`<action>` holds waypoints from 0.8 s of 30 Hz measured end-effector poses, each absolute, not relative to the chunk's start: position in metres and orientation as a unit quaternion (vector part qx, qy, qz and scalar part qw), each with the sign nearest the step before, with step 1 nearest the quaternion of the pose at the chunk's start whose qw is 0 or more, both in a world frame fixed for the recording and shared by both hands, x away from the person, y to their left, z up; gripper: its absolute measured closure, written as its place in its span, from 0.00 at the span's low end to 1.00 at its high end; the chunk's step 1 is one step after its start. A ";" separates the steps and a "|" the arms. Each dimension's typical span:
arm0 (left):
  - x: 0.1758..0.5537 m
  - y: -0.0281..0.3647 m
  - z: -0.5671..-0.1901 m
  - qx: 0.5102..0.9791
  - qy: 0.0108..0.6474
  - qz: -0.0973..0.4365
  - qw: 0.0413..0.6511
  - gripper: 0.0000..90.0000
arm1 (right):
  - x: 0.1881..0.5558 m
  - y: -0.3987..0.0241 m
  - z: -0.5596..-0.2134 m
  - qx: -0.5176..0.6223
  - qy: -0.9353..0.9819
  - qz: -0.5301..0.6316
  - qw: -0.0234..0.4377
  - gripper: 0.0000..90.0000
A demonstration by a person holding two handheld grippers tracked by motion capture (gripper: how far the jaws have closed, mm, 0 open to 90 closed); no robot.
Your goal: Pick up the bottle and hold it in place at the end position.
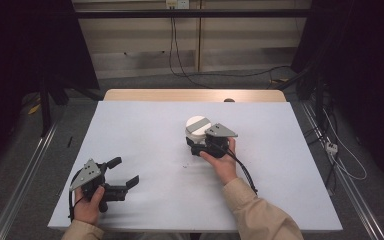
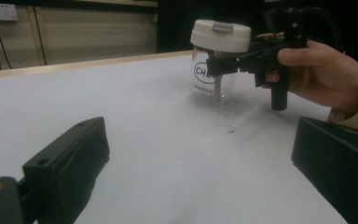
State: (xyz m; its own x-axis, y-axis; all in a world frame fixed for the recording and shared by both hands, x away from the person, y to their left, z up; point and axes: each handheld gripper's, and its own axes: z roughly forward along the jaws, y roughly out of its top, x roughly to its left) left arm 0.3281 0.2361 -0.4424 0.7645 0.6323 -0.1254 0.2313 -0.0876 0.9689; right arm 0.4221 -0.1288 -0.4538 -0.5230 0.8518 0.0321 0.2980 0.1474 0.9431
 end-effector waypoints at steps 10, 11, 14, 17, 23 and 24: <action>0.329 0.236 -0.443 0.718 0.301 0.165 0.605 0.04 | 0.424 -0.128 -0.456 0.407 0.706 0.511 0.272 0.20; 0.328 0.236 -0.443 0.718 0.301 0.164 0.605 0.04 | 0.424 -0.128 -0.456 0.407 0.707 0.510 0.272 0.20; 0.329 0.236 -0.443 0.718 0.301 0.164 0.606 0.04 | 0.424 -0.128 -0.456 0.408 0.707 0.509 0.273 0.20; 0.329 0.236 -0.443 0.718 0.302 0.164 0.605 0.04 | 0.424 -0.127 -0.456 0.406 0.708 0.509 0.273 0.20; 0.329 0.235 -0.444 0.718 0.303 0.163 0.605 0.04 | 0.425 -0.128 -0.458 0.408 0.709 0.507 0.273 0.20; 0.329 0.235 -0.444 0.718 0.303 0.163 0.605 0.04 | 0.425 -0.127 -0.458 0.409 0.709 0.506 0.273 0.20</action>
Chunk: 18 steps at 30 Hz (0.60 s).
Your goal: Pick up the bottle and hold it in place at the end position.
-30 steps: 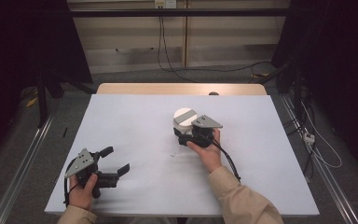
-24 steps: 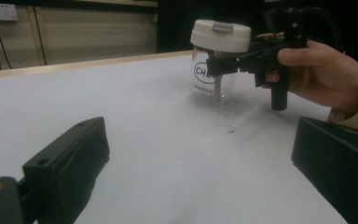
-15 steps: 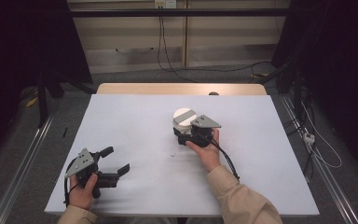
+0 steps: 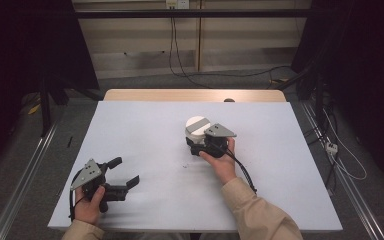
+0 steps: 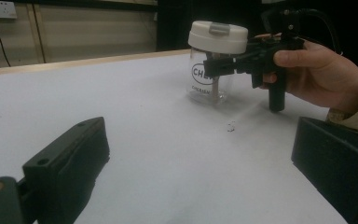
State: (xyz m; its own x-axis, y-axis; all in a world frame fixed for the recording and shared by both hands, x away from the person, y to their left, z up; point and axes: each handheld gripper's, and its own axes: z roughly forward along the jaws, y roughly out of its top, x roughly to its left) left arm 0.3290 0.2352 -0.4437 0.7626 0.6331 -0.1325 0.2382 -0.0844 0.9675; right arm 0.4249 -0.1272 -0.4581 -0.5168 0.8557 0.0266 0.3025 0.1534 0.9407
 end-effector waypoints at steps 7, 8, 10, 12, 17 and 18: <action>0.329 0.235 -0.444 0.720 0.303 0.163 0.603 0.04 | 0.425 -0.123 -0.458 0.402 0.712 0.506 0.274 0.20; 0.329 0.235 -0.444 0.720 0.303 0.163 0.603 0.04 | 0.425 -0.122 -0.458 0.401 0.713 0.506 0.273 0.20; 0.329 0.235 -0.444 0.719 0.303 0.162 0.604 0.04 | 0.425 -0.120 -0.458 0.395 0.716 0.503 0.280 0.20; 0.329 0.235 -0.444 0.719 0.304 0.162 0.604 0.04 | 0.424 -0.120 -0.458 0.393 0.717 0.502 0.282 0.20; 0.331 0.234 -0.444 0.720 0.304 0.162 0.603 0.04 | 0.424 -0.122 -0.459 0.395 0.715 0.505 0.278 0.20; 0.331 0.233 -0.444 0.720 0.304 0.161 0.603 0.04 | 0.424 -0.122 -0.460 0.396 0.714 0.506 0.277 0.20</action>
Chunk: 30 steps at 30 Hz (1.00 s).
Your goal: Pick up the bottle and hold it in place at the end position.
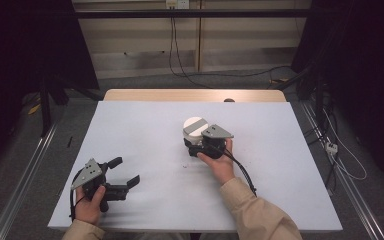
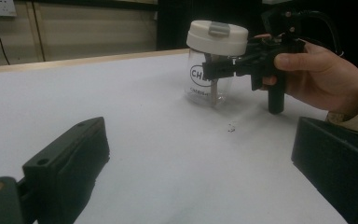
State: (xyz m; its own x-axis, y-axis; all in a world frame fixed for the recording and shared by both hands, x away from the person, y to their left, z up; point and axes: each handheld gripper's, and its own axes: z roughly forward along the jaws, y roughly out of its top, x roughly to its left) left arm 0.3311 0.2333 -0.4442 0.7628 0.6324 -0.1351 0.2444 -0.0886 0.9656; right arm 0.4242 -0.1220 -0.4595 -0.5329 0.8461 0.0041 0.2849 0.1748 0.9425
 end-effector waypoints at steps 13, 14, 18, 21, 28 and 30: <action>0.337 0.223 -0.442 0.718 0.307 0.154 0.605 0.04 | 0.424 -0.123 -0.460 0.398 0.714 0.507 0.275 0.20; 0.338 0.222 -0.441 0.717 0.309 0.155 0.606 0.04 | 0.424 -0.123 -0.460 0.399 0.714 0.507 0.274 0.20; 0.341 0.219 -0.440 0.716 0.312 0.152 0.606 0.04 | 0.424 -0.123 -0.460 0.398 0.714 0.507 0.275 0.20; 0.343 0.215 -0.439 0.716 0.314 0.151 0.604 0.04 | 0.424 -0.123 -0.460 0.397 0.714 0.507 0.275 0.20; 0.348 0.210 -0.436 0.722 0.319 0.150 0.595 0.04 | 0.424 -0.123 -0.460 0.397 0.714 0.506 0.275 0.20; 0.349 0.208 -0.436 0.721 0.324 0.145 0.596 0.04 | 0.424 -0.123 -0.460 0.396 0.715 0.507 0.275 0.20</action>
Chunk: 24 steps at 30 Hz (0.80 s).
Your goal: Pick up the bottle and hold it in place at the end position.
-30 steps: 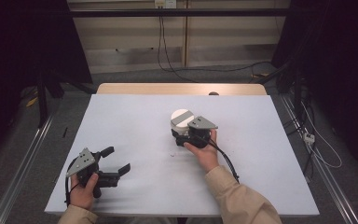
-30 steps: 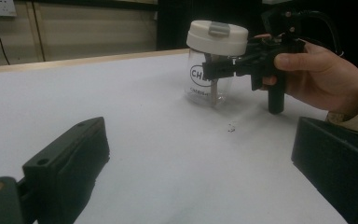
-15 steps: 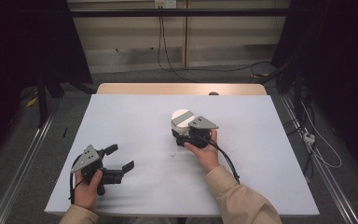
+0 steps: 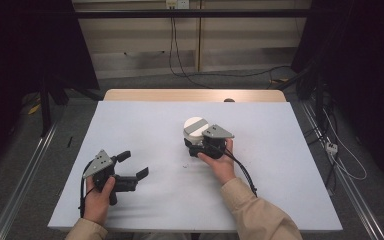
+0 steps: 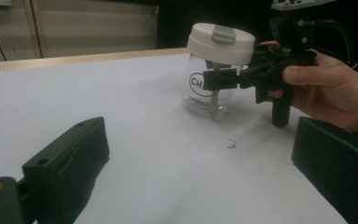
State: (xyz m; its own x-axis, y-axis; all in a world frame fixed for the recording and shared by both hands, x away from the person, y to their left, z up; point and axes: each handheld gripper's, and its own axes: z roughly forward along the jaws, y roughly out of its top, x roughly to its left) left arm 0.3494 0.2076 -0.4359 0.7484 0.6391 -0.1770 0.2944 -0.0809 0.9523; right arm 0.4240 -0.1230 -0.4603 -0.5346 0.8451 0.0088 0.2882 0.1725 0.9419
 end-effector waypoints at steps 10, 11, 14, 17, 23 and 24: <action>0.360 0.192 -0.433 0.721 0.326 0.137 0.597 0.04 | 0.424 -0.123 -0.460 0.395 0.716 0.506 0.275 0.20; 0.361 0.191 -0.432 0.722 0.325 0.137 0.596 0.04 | 0.424 -0.123 -0.460 0.395 0.716 0.506 0.275 0.21; 0.363 0.188 -0.431 0.722 0.322 0.136 0.597 0.04 | 0.423 -0.124 -0.460 0.395 0.716 0.506 0.275 0.21; 0.364 0.186 -0.431 0.722 0.322 0.136 0.598 0.04 | 0.423 -0.124 -0.460 0.394 0.717 0.505 0.275 0.21; 0.366 0.183 -0.431 0.724 0.320 0.133 0.596 0.04 | 0.423 -0.124 -0.460 0.394 0.717 0.505 0.275 0.21; 0.367 0.182 -0.431 0.724 0.321 0.132 0.597 0.04 | 0.423 -0.124 -0.460 0.394 0.717 0.505 0.275 0.21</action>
